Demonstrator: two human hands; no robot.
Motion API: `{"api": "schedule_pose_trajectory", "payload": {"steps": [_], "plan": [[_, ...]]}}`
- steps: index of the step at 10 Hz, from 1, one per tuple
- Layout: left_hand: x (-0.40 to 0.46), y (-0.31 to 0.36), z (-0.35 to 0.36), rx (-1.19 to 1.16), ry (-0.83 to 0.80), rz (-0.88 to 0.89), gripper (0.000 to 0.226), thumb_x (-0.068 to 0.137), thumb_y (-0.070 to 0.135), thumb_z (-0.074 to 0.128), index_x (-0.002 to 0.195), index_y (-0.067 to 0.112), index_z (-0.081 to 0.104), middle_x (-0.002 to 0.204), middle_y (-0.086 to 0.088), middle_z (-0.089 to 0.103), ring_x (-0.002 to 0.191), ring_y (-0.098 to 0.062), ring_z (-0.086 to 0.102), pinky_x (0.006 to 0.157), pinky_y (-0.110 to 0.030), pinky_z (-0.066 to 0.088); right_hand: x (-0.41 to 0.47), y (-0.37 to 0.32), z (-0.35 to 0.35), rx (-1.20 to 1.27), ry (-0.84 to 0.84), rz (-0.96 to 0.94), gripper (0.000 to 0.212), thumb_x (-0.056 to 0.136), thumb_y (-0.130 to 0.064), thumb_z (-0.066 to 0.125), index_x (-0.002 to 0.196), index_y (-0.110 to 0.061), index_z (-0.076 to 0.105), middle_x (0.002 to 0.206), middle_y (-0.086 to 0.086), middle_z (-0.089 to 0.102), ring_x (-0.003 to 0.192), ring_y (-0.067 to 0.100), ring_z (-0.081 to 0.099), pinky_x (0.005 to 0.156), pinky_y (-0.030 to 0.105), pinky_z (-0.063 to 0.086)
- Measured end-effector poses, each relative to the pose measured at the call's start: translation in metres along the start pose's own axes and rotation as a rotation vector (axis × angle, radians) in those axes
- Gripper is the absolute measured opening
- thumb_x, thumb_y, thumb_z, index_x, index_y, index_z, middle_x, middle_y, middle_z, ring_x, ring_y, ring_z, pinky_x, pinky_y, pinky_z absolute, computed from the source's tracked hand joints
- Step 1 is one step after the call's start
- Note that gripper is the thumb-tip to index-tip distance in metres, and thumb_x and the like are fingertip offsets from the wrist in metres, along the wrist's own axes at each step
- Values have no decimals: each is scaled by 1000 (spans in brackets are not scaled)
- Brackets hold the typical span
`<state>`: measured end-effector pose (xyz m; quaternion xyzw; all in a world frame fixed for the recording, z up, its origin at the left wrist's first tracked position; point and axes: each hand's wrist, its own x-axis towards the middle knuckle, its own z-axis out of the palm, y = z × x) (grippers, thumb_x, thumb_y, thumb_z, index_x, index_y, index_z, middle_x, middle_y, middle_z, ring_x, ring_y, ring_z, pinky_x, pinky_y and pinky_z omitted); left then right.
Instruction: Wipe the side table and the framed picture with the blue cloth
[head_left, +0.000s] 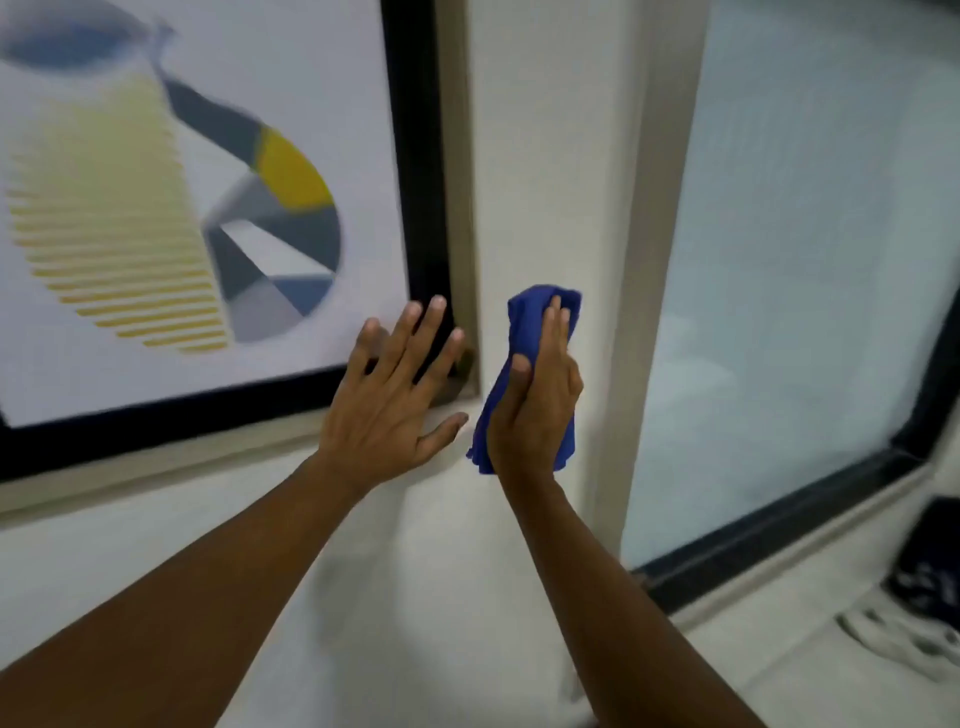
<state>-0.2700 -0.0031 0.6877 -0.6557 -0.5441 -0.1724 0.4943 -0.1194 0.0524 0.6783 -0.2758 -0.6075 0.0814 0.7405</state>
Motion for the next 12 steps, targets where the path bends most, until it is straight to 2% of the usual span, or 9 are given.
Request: {"api": "schedule_pose_trajectory", "payload": {"steps": [1,2,4,6,7,8,9,11,12], "plan": [[-12,59,33,-116,-45,24,83,101,64,28,162,16,1,172,-16,7,158,-29,-2,126,-50,-8,-32,38,-44,-68,2,134,53,105,-27,27,148,1,39,116,23,66,94,29,61,85,54,49],[-64,166,91,-314,-187,93,86,100,69,25,162,18,-7,172,-12,-14,158,-26,-14,126,-52,-9,-108,104,-120,-230,-16,314,76,104,-53,14,145,4,41,124,22,64,103,32,62,88,54,50],[-264,385,164,-668,-571,171,85,101,65,33,163,14,7,171,-18,3,159,-34,4,126,-61,17,-311,212,-268,-551,-119,484,59,109,-43,18,147,-2,35,121,29,64,104,26,60,85,56,50],[-445,557,202,-857,-896,209,85,100,61,35,163,14,6,172,-15,5,159,-31,6,127,-53,15,-531,306,-375,-720,-461,820,51,107,-32,25,152,-8,33,140,23,57,111,33,61,99,53,43],[-500,614,225,-839,-983,300,85,97,59,29,162,11,5,171,-16,10,158,-32,11,127,-54,15,-617,351,-396,-901,-786,885,57,104,-32,17,156,-9,25,163,8,27,150,26,28,118,47,26],[-527,627,237,-807,-1084,330,84,96,61,22,162,11,4,171,-15,6,158,-31,7,127,-55,9,-654,369,-402,-1057,-964,822,59,106,-38,11,159,-14,16,167,1,12,154,16,5,124,40,9],[-537,627,241,-799,-1124,336,84,95,63,20,162,14,5,169,-12,-1,159,-31,4,128,-56,4,-666,372,-402,-1115,-992,777,58,107,-39,13,160,-15,14,168,1,10,155,16,4,123,35,5],[-474,600,235,-716,-1361,433,78,100,68,21,163,24,11,174,-8,1,160,-28,-6,126,-55,-5,-600,375,-392,-968,-1309,1029,63,107,-44,25,160,-14,9,169,3,-2,155,21,-1,122,42,15],[-409,554,206,-662,-1409,442,79,101,67,25,163,22,7,173,-11,-7,159,-29,-11,126,-55,-4,-519,347,-378,-858,-1391,1111,59,107,-45,24,159,-16,19,169,3,10,155,20,6,117,46,24]]}}
